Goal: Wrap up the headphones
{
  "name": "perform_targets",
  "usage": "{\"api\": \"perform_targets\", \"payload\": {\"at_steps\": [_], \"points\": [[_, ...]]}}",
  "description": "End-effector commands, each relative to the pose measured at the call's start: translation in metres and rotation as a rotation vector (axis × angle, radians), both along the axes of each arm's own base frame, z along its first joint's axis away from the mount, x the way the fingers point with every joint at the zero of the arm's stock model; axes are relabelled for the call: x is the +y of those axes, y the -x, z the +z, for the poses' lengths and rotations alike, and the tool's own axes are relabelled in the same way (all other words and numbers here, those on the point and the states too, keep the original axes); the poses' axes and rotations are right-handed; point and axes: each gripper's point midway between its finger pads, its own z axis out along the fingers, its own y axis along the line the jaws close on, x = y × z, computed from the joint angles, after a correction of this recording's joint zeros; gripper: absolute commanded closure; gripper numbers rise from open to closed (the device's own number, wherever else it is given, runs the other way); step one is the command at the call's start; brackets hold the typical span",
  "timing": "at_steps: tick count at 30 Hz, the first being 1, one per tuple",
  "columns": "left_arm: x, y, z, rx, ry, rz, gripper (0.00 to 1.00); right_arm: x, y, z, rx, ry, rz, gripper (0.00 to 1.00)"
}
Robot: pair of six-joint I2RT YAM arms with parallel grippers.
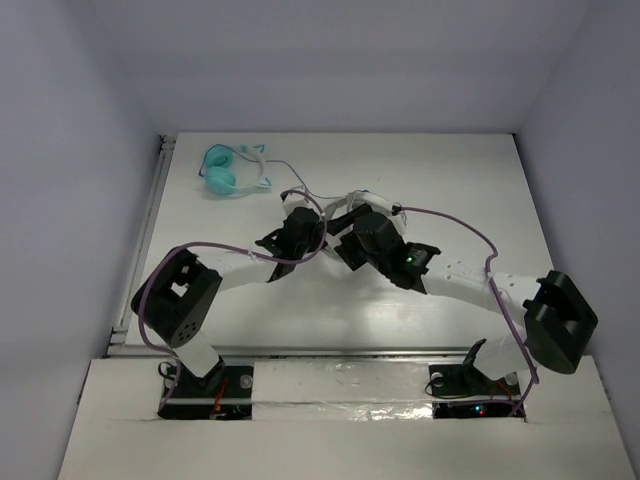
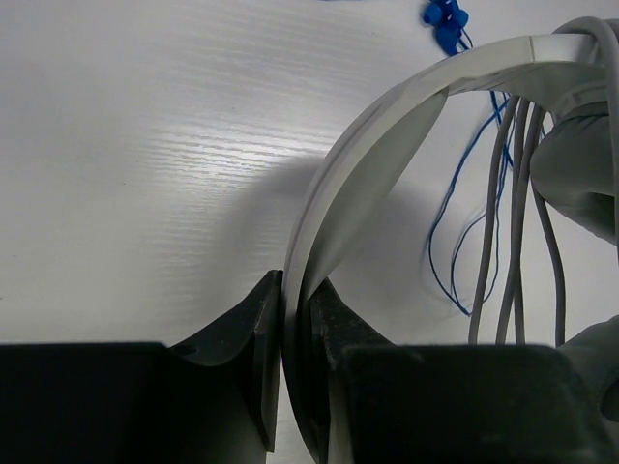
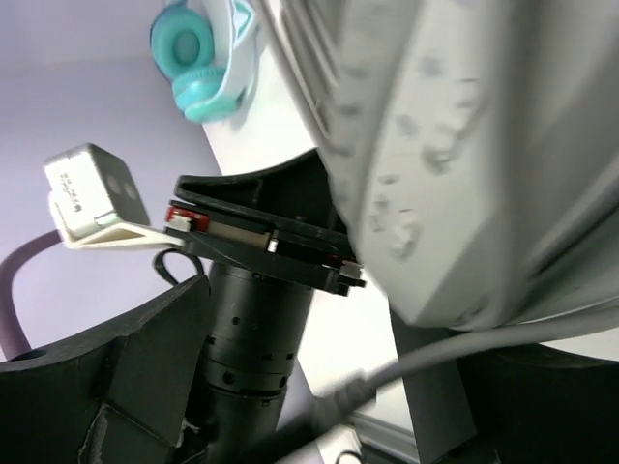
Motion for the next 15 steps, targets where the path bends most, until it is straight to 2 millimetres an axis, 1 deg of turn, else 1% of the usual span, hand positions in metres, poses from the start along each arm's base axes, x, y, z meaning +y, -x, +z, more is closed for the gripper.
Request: {"api": "perform_targets", "payload": {"at_steps": [1,3,4,6,7,8,9,10,11,12,13,14,15], "points": [[-0.034,0.009,0.010,-0.002,0.044,-0.154,1.00,-0.007,-0.029,0.059,-0.127,-0.110,-0.110,0.20],[-0.032,0.010,0.006,0.001,0.045,-0.145,1.00,-0.009,-0.031,0.062,-0.128,-0.135,-0.133,0.16],[-0.026,0.004,0.003,0.008,0.049,-0.130,1.00,-0.007,-0.030,0.063,-0.125,-0.150,-0.132,0.12],[-0.026,0.002,0.003,0.018,0.058,-0.136,1.00,-0.006,-0.028,0.069,-0.129,-0.185,-0.123,0.08],[-0.021,-0.002,0.002,0.021,0.055,-0.122,1.00,-0.007,-0.026,0.068,-0.131,-0.199,-0.122,0.07],[-0.018,-0.007,0.004,0.020,0.060,-0.114,1.00,-0.010,-0.022,0.079,-0.151,-0.231,-0.118,0.06],[-0.017,-0.006,0.003,0.024,0.057,-0.115,1.00,-0.014,-0.021,0.082,-0.162,-0.240,-0.126,0.05],[-0.014,-0.009,0.005,0.017,0.057,-0.108,1.00,-0.020,-0.019,0.081,-0.165,-0.233,-0.141,0.03],[-0.013,-0.010,0.005,0.012,0.053,-0.104,1.00,-0.027,-0.019,0.084,-0.181,-0.209,-0.156,0.03],[-0.012,-0.009,0.005,0.015,0.051,-0.105,1.00,-0.040,-0.020,0.095,-0.208,-0.198,-0.199,0.02],[-0.012,-0.009,0.005,0.014,0.052,-0.104,1.00,-0.050,-0.022,0.093,-0.205,-0.163,-0.225,0.01],[-0.012,-0.009,0.006,0.013,0.054,-0.103,1.00,-0.055,-0.021,0.098,-0.229,-0.133,-0.232,0.01],[-0.011,-0.009,0.005,0.015,0.045,-0.100,1.00,-0.071,-0.022,0.097,-0.234,-0.071,-0.263,0.01]]}}
